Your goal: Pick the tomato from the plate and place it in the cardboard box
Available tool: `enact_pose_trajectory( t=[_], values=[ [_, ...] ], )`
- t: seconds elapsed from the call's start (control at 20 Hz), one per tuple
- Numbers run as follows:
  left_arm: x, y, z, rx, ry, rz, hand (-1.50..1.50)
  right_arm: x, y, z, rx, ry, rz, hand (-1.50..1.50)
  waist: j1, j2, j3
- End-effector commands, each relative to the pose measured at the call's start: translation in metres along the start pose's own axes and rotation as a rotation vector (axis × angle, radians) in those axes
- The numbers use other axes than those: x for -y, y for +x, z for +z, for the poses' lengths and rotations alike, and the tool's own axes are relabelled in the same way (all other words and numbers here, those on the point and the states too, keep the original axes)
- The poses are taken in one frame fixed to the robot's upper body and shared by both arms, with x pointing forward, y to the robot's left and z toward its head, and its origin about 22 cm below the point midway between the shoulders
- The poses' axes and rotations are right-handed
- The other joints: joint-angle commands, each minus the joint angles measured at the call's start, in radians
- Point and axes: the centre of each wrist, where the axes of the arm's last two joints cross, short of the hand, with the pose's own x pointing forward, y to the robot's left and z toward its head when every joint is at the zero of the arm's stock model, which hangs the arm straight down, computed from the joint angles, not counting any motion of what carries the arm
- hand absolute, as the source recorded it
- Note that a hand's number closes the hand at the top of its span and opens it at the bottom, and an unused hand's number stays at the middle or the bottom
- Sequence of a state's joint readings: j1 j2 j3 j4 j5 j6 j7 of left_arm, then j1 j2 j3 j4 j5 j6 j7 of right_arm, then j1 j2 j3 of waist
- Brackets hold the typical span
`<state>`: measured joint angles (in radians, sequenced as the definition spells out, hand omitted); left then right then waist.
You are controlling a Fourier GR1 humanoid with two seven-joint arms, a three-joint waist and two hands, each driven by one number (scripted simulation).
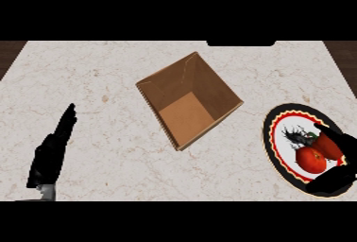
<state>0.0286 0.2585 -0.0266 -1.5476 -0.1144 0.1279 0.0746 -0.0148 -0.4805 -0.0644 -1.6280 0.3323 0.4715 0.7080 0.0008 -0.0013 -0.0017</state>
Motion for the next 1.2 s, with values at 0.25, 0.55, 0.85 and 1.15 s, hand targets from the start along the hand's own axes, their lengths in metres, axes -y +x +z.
enact_pose_trajectory(
  t=[0.25, 0.55, 0.85, 1.15],
  values=[
    [-0.003, -0.013, -0.008, -0.003, 0.008, -0.002, 0.00, -0.023, -0.016, 0.016, -0.005, 0.006, -0.015, -1.50, -0.006, 0.001, 0.001],
    [-0.002, 0.016, 0.006, 0.022, 0.009, -0.016, 0.00, -0.020, -0.004, -0.004, -0.009, 0.042, 0.032, -1.50, 0.000, 0.000, 0.002],
    [-0.002, 0.003, -0.004, 0.013, -0.011, -0.008, 0.00, -0.047, -0.007, -0.019, -0.004, 0.082, -0.025, 1.50, -0.001, 0.001, 0.002],
    [-0.002, -0.003, -0.011, -0.012, -0.010, -0.006, 0.00, -0.034, -0.013, -0.019, 0.017, -0.149, 0.107, 1.50, -0.001, 0.001, 0.002]
  ],
)
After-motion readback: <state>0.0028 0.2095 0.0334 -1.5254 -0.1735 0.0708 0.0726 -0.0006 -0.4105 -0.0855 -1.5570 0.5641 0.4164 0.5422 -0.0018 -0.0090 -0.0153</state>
